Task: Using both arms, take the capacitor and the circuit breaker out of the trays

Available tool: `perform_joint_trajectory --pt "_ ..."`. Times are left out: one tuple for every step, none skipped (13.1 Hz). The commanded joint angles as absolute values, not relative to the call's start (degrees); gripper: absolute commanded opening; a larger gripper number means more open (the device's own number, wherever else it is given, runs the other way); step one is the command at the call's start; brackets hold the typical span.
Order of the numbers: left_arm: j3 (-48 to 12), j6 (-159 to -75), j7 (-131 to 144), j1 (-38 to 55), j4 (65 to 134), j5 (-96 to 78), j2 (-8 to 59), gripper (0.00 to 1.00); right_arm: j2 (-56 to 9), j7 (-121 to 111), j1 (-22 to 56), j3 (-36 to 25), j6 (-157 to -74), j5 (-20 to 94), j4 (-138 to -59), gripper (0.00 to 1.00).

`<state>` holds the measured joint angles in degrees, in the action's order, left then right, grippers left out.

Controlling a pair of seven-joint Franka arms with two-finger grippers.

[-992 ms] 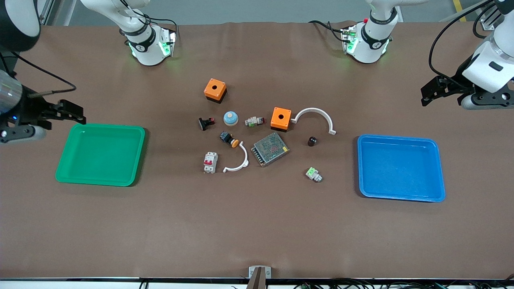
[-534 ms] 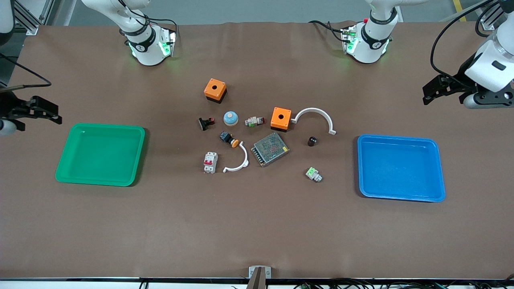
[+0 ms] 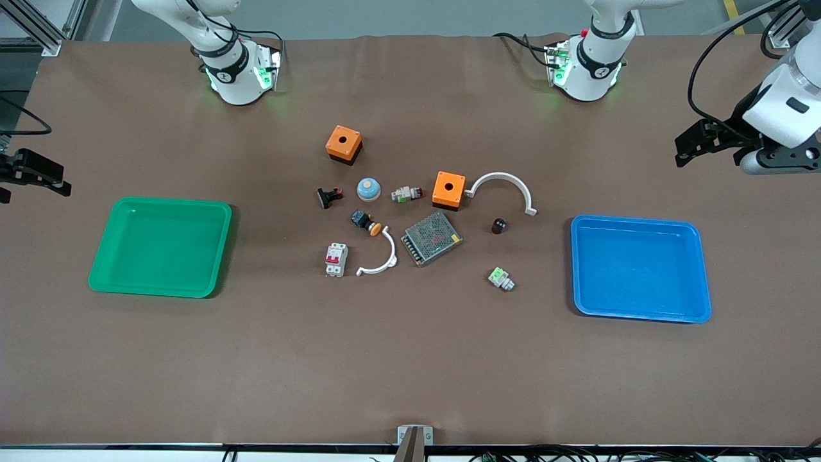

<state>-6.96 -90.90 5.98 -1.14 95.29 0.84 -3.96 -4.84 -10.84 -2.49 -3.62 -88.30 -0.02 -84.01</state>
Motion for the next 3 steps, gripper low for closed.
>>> perform_joint_trajectory --pt "-6.86 -89.30 5.54 -1.05 92.46 0.88 -2.81 1.00 -1.14 -6.24 -1.94 -2.28 -88.59 0.09 -88.33 1.00" --pt "-6.86 -89.30 5.54 -0.97 92.46 0.88 -2.81 1.00 -1.14 -6.24 -1.85 -2.20 -88.68 0.09 -88.16 1.00" --pt "-6.86 -89.30 5.45 -0.97 92.46 0.88 -2.81 1.00 -1.06 -6.24 -1.93 -2.28 -88.68 0.09 -88.07 1.00"
